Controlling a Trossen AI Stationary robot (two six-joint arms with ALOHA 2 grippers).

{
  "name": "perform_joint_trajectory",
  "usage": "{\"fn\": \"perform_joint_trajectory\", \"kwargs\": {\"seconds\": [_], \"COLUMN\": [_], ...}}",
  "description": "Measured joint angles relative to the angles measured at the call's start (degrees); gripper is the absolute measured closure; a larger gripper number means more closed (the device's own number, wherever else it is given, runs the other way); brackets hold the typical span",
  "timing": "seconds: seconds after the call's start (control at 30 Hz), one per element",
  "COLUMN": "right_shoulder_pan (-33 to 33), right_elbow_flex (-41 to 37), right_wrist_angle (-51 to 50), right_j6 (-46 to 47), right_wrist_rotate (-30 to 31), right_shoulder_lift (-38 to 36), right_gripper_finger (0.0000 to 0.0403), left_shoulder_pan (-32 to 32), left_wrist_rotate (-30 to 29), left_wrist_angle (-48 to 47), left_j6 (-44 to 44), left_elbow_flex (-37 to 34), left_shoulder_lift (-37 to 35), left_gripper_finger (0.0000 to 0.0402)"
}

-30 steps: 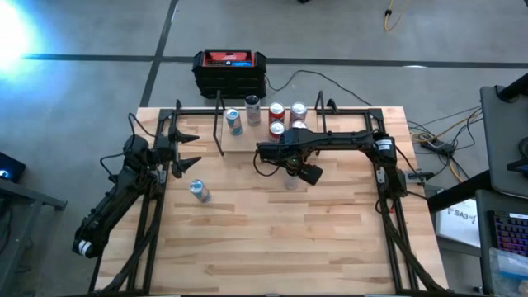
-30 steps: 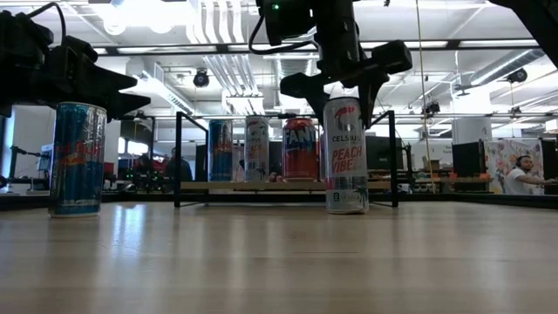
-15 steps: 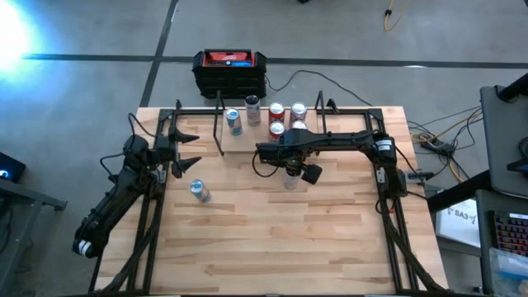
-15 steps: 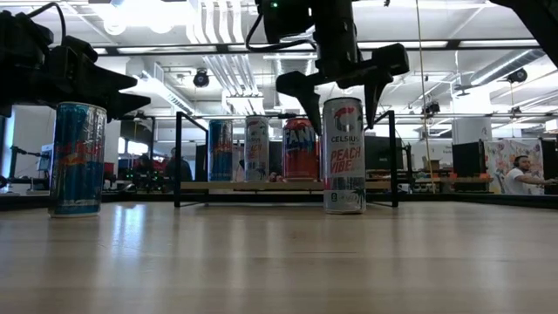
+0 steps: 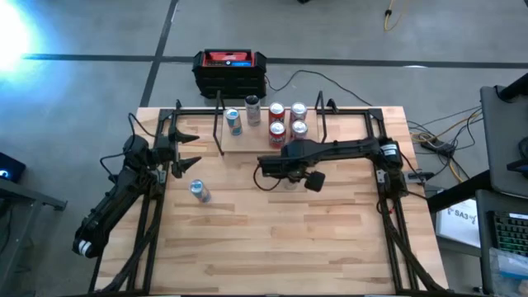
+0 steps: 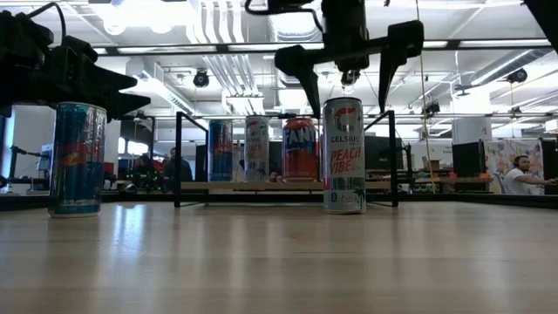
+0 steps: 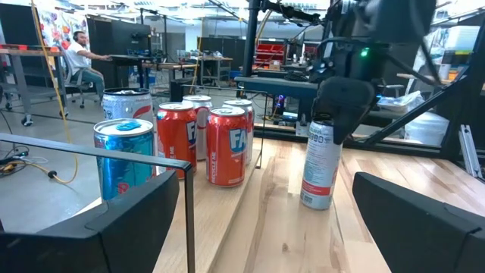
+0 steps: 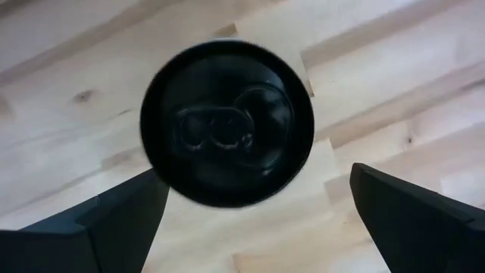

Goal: Place canned beverage on shelf
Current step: Put the white and pink soda can on the shelf aligned with the other white and pink soda can

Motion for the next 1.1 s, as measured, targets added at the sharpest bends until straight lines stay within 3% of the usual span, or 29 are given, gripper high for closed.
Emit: {"fn": "perform_joint_trajectory", "kwargs": {"seconds": [0.17,0.33,0.43,0.53,0.67,0.8,1.1], "right_shoulder_pan": [4.0,10.4,15.6,21.2,28.7,33.8,35.1], "right_elbow_flex": [0.0,0.0,0.0,-0.3,-1.9,-5.1,-8.4], "right_wrist_angle": [0.6,1.8,1.5,1.0,0.9,2.2,5.1], "right_j6": [-3.0,-10.6,-8.6,-1.8,7.0,8.6,-7.2], "right_wrist_rotate": [6.9,8.2,11.4,18.5,32.7,43.7,49.6], "right_shoulder_lift": [-0.6,-0.8,-0.8,-0.8,-0.6,1.2,5.0], "right_gripper_finger": [0.0009,0.0009,0.0009,0.0009,0.0009,0.0009,0.0009], "left_shoulder_pan": [0.0,0.0,0.0,0.0,0.0,0.0,0.0], "left_wrist_rotate": [0.0,0.0,0.0,0.0,0.0,0.0,0.0], "left_wrist_angle": [0.0,0.0,0.0,0.0,0.0,0.0,0.0], "left_j6": [0.0,0.0,0.0,0.0,0.0,0.0,0.0], "left_elbow_flex": [0.0,0.0,0.0,0.0,0.0,0.0,0.0], "left_shoulder_lift": [0.0,0.0,0.0,0.0,0.0,0.0,0.0], "left_gripper_finger": [0.0022,0.0022,0.0022,0.0022,0.0022,0.0022,0.0022]}}
